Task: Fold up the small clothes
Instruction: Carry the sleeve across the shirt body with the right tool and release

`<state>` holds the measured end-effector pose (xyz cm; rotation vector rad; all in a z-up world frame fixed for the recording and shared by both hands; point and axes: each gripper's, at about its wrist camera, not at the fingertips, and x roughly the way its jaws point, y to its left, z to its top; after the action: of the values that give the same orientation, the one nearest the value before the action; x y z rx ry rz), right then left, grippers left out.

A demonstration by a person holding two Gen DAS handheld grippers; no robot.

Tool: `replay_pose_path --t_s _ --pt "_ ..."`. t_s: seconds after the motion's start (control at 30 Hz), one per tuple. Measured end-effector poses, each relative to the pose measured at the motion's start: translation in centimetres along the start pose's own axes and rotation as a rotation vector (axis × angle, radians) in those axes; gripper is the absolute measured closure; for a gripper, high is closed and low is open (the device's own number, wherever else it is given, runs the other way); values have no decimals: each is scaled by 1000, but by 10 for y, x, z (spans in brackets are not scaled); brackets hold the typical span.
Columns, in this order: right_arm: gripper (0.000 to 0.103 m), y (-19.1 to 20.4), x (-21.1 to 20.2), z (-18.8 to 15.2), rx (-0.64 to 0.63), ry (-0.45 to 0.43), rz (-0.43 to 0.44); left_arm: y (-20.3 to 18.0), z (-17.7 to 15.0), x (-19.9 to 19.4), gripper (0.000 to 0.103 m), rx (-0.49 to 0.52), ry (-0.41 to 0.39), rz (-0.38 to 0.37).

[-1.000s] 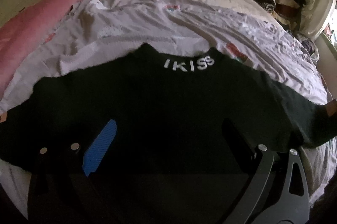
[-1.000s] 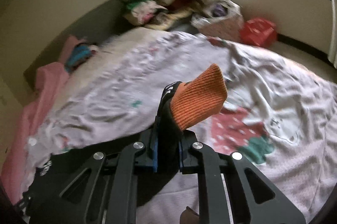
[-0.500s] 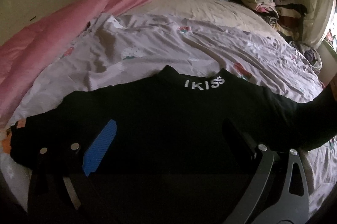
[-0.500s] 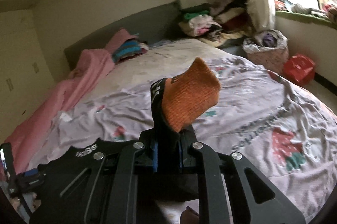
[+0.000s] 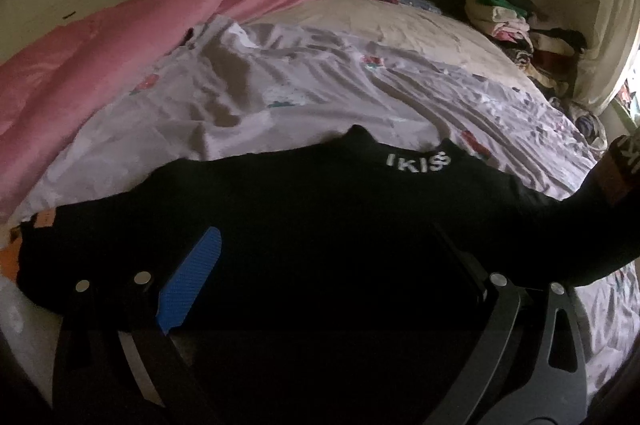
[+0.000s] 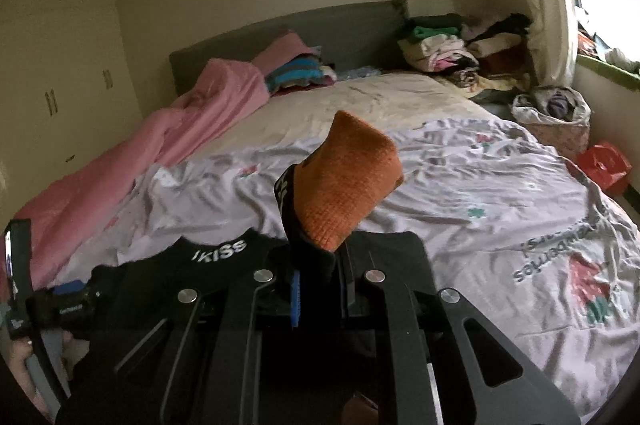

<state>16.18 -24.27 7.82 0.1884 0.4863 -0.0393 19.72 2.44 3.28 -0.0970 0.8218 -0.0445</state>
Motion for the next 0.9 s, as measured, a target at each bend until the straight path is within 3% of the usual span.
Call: replay_pose_path --t_s 0.53,0.9 --pt "91 86 38 -36 -148 94 66 36 -7 1 9 -89 9 -118" --pt "87 145 74 -81 -258 183 105 63 -18 17 9 -258 85 -355"
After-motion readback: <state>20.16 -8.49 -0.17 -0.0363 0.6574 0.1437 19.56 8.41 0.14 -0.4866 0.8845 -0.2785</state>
